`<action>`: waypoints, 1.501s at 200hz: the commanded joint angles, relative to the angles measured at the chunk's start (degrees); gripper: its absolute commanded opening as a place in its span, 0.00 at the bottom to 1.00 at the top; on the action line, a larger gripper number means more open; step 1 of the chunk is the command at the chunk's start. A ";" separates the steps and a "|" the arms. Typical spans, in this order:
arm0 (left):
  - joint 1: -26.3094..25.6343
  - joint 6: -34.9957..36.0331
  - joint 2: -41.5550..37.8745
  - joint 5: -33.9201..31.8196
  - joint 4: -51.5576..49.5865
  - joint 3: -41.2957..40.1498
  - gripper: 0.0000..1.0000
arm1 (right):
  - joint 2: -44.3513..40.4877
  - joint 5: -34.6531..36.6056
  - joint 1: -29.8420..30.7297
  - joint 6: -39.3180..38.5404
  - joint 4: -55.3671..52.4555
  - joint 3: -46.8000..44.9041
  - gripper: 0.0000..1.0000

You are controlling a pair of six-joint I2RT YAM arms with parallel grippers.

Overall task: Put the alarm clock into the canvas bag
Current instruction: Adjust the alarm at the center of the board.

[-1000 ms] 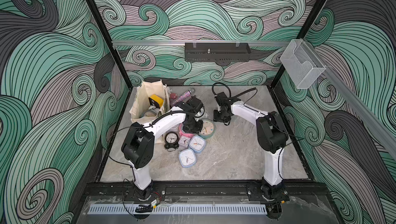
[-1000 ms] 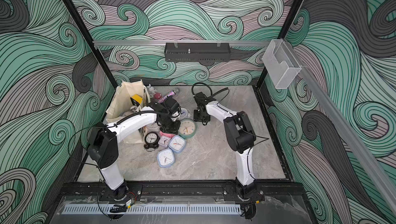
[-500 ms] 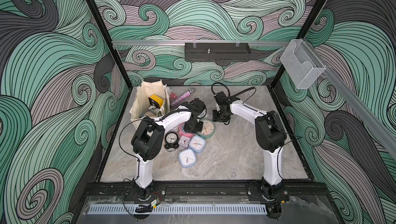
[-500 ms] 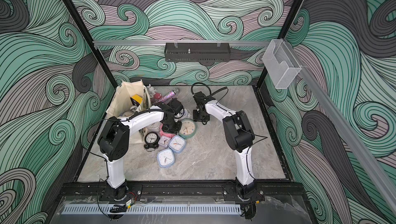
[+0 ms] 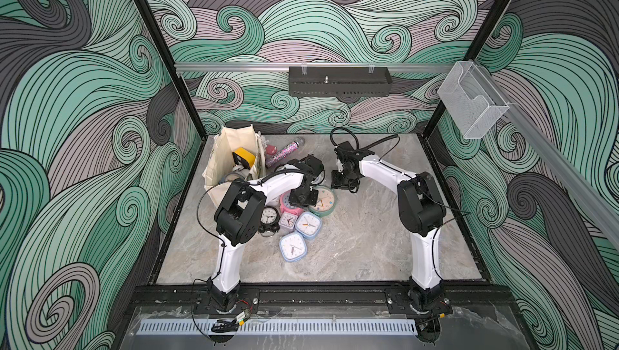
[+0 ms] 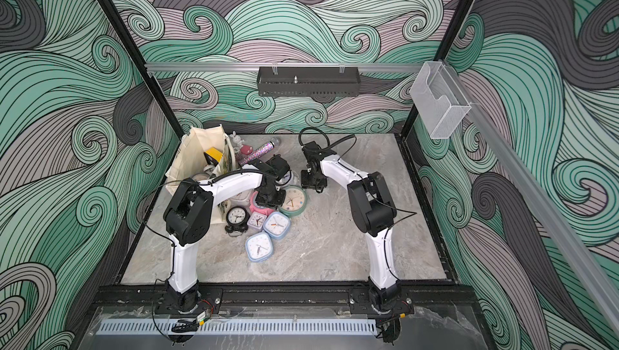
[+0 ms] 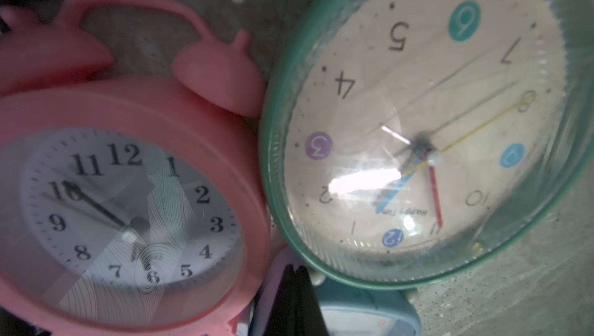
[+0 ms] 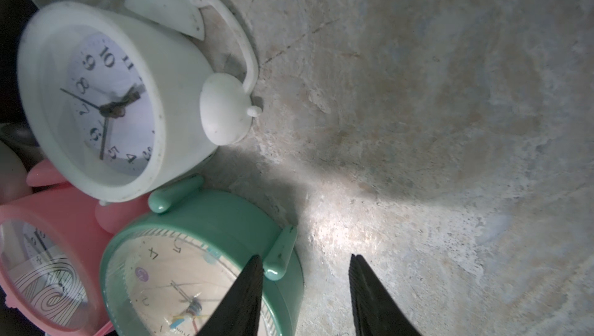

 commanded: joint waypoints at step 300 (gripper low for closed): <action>-6.10 2.40 -0.73 8.40 -3.23 13.89 0.00 | -26.88 -1.11 -5.35 6.14 6.73 -35.30 0.43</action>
